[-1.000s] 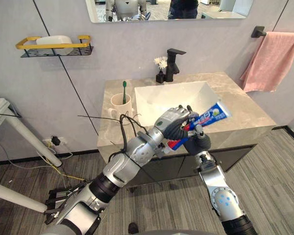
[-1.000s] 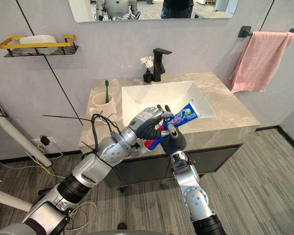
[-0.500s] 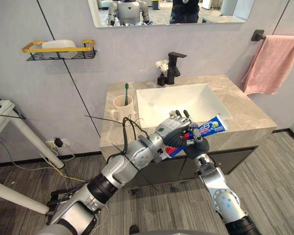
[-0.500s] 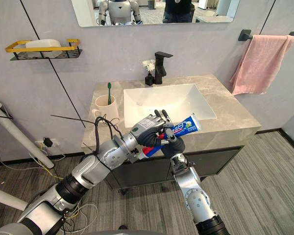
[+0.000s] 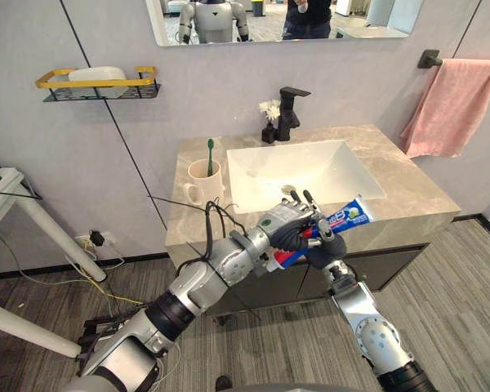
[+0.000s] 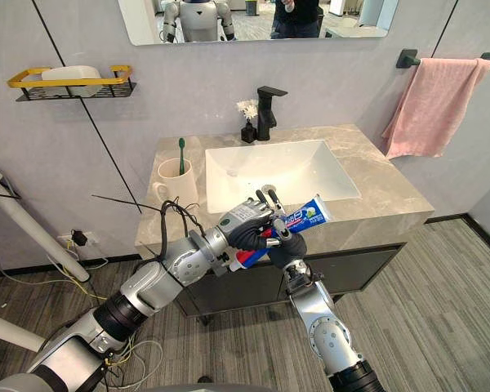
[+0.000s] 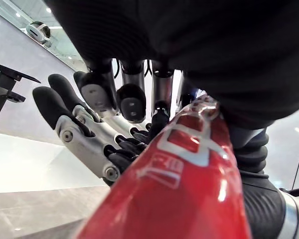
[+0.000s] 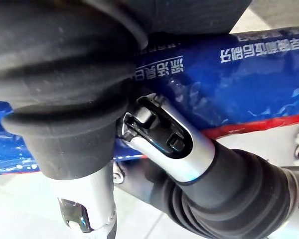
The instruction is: Organize washtable
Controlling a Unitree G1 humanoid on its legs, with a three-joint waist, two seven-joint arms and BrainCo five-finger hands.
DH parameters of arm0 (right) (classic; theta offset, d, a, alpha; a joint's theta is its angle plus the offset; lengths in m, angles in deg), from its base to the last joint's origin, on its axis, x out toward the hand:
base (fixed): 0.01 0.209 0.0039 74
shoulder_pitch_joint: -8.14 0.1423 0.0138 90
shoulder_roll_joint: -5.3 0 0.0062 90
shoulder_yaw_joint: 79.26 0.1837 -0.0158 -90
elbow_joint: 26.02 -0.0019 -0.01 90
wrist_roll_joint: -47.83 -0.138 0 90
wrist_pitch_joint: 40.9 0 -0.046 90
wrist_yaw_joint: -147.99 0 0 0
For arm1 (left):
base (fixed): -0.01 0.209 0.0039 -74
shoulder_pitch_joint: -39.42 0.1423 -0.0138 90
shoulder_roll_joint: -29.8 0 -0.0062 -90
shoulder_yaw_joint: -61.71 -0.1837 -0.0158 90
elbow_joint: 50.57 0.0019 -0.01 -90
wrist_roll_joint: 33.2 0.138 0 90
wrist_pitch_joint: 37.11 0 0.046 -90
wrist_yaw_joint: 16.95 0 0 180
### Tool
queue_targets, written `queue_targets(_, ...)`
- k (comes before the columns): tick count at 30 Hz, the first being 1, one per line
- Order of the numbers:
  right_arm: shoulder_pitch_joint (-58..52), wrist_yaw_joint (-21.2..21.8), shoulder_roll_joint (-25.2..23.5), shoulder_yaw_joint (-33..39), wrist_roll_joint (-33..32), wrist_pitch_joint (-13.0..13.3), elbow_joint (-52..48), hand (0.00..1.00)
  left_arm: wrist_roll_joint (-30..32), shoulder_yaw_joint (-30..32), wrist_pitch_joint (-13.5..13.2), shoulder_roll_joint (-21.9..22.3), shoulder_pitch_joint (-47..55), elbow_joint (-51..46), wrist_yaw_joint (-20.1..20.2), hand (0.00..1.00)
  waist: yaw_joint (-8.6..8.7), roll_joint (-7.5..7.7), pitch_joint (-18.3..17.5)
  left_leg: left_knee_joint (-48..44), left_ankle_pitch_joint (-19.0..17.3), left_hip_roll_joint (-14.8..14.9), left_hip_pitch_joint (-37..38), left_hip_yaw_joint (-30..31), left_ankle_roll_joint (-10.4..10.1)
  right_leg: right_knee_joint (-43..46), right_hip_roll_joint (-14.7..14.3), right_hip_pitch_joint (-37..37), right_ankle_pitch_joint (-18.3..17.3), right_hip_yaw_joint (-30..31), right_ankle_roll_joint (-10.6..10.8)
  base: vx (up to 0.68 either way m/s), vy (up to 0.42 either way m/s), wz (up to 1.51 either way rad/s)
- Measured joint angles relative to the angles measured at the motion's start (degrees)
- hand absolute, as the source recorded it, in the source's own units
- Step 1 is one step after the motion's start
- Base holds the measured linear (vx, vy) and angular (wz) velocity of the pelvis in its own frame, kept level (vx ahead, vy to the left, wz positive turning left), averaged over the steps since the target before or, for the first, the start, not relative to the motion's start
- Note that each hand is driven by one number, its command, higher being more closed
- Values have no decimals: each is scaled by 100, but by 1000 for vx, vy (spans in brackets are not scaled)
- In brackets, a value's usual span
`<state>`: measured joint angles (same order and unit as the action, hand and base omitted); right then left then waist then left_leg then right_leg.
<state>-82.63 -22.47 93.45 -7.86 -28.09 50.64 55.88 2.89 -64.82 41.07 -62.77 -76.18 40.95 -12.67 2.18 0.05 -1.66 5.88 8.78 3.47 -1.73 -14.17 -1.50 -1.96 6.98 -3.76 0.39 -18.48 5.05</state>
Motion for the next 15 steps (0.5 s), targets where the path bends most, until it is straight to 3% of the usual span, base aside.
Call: queue_targets(15,-1,-178,-19,-44,89,-74,-1,100,56,103,-105,-28,222,-11,-71,100,-1,-26,-12,0,-20,42,0,-29,-26,-12,-38,18,-7,95,9,0,0,0)
